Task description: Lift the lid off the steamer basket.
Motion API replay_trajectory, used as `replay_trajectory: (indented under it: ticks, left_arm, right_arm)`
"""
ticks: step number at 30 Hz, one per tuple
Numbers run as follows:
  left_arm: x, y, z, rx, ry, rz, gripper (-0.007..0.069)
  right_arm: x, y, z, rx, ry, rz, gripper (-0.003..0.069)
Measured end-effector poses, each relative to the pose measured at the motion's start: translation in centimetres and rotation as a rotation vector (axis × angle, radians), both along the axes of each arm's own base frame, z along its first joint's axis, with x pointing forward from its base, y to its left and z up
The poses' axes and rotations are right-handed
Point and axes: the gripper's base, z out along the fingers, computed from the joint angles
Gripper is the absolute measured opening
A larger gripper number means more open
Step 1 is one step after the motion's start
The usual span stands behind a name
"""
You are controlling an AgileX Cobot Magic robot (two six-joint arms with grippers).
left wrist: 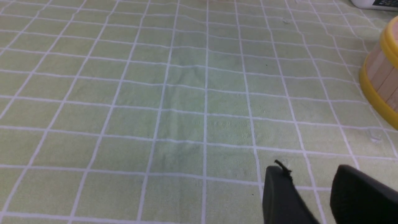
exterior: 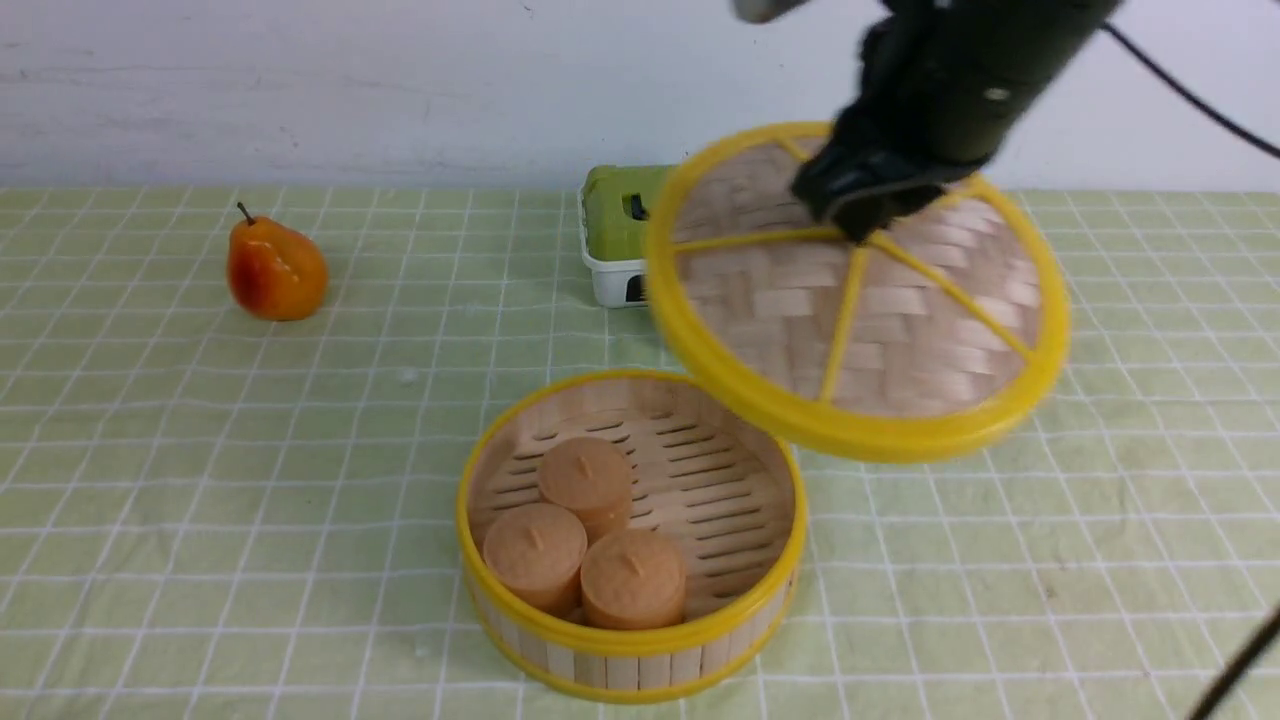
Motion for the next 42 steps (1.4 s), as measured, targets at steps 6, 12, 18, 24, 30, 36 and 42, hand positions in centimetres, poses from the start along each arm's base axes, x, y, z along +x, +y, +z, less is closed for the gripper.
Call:
replay_trajectory:
  ticks: [6, 12, 18, 24, 30, 36, 42]
  left_arm:
    - [0.0, 0.0, 0.0, 0.000, 0.000, 0.000, 0.0239]
    - [0.0, 0.0, 0.0, 0.000, 0.000, 0.000, 0.0239]
    - [0.0, 0.0, 0.0, 0.000, 0.000, 0.000, 0.0239]
    - [0.0, 0.0, 0.0, 0.000, 0.000, 0.000, 0.0239]
    - [0.0, 0.0, 0.0, 0.000, 0.000, 0.000, 0.0239]
    - [0.0, 0.0, 0.0, 0.000, 0.000, 0.000, 0.0239]
    - [0.0, 0.0, 0.0, 0.000, 0.000, 0.000, 0.0239]
  right_arm:
    - [0.1, -7.9, -6.6, 0.031, 0.088, -0.261, 0.0077]
    - [0.9, -8.9, -12.9, 0.053, 0.090, -0.312, 0.0077]
    - [2.6, -8.6, -17.6, 0.044, 0.116, -0.320, 0.0077]
    - [3.3, -8.4, -19.9, 0.044, 0.162, -0.349, 0.0163]
    - [2.4, -8.6, -16.8, 0.078, 0.108, -0.364, 0.0340]
    - [-1.6, -9.4, -9.0, 0.133, -0.044, -0.338, 0.0366]
    - [-9.9, -11.1, -3.3, 0.215, -0.250, -0.318, 0.0216]
